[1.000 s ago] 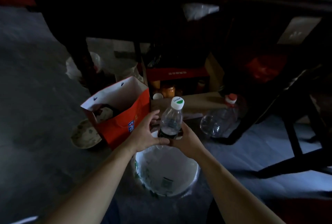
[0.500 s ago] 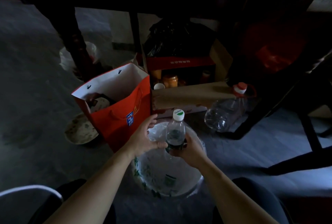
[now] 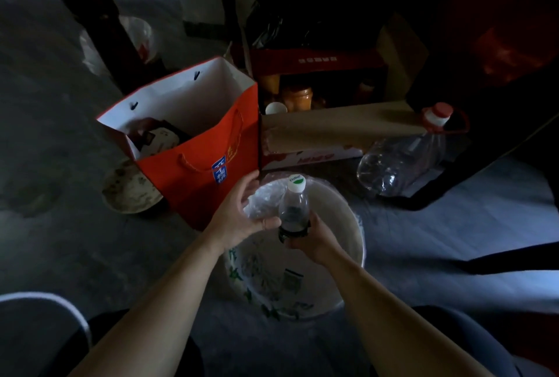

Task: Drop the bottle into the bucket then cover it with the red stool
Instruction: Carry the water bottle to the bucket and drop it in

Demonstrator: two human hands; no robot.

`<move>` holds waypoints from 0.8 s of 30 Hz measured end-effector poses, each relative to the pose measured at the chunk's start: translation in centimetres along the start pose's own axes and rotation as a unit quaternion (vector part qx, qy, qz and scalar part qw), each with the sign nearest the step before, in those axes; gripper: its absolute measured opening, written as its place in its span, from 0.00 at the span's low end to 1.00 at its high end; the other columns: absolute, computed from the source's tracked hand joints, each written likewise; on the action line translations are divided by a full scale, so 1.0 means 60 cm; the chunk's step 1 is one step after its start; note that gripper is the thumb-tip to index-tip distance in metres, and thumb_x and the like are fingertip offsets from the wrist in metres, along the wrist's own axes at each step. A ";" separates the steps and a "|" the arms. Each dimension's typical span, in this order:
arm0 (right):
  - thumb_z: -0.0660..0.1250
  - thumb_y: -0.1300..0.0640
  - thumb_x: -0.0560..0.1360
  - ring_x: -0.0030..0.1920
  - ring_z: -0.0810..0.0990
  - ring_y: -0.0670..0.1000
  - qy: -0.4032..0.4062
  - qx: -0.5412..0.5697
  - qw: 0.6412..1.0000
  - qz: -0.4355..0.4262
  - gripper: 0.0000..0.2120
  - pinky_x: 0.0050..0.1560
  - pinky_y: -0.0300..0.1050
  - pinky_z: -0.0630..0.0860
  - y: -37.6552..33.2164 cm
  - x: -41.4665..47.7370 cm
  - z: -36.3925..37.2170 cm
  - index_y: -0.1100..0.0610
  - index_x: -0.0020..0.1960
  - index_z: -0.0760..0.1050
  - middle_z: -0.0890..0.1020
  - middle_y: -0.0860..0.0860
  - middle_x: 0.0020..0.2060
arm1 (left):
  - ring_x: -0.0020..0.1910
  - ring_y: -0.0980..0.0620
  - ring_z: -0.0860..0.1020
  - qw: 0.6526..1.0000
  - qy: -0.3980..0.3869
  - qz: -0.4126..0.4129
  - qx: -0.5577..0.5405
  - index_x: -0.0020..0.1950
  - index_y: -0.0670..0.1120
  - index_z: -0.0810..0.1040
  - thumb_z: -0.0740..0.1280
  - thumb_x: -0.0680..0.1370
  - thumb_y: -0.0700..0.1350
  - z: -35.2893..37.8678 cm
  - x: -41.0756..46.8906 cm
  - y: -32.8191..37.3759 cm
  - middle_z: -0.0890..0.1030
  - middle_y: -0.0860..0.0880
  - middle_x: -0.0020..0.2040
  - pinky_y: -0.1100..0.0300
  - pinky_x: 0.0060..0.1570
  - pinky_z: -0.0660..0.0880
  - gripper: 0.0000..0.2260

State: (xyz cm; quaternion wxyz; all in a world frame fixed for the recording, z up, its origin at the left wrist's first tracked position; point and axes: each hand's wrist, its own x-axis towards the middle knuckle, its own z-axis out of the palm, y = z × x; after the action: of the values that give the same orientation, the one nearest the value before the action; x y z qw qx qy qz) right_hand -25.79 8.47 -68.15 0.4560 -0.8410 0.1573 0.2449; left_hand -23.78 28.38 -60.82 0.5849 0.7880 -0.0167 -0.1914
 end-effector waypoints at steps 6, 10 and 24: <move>0.80 0.52 0.58 0.55 0.80 0.56 -0.003 0.001 0.998 0.059 0.36 0.51 0.50 0.78 0.031 0.024 0.034 0.55 0.63 0.71 0.81 0.52 0.54 | 0.71 0.54 0.65 1.000 0.001 -0.003 0.003 0.74 0.56 0.60 0.79 0.56 0.62 0.006 0.011 -0.009 0.68 0.51 0.71 0.57 0.70 0.63 0.51; 0.80 0.53 0.56 0.54 0.80 0.55 0.004 0.012 0.996 0.090 0.36 0.49 0.48 0.79 0.058 0.035 0.051 0.55 0.62 0.73 0.82 0.53 0.53 | 0.72 0.52 0.65 1.000 -0.002 -0.013 0.007 0.74 0.58 0.60 0.77 0.56 0.64 0.007 0.017 -0.016 0.67 0.51 0.72 0.53 0.71 0.63 0.50; 0.77 0.48 0.51 0.55 0.81 0.55 -0.028 -0.006 0.988 0.149 0.44 0.53 0.48 0.79 0.097 0.091 0.089 0.52 0.67 0.72 0.82 0.53 0.56 | 0.73 0.53 0.63 0.999 -0.008 -0.018 0.030 0.74 0.59 0.59 0.76 0.57 0.66 0.008 0.023 -0.022 0.66 0.52 0.73 0.52 0.71 0.62 0.50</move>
State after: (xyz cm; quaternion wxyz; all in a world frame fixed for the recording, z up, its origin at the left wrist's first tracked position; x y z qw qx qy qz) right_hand -25.53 9.64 -77.68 0.4133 -0.8036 0.2666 0.3352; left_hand -22.91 28.00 -62.55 0.5572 0.8039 -0.0133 -0.2076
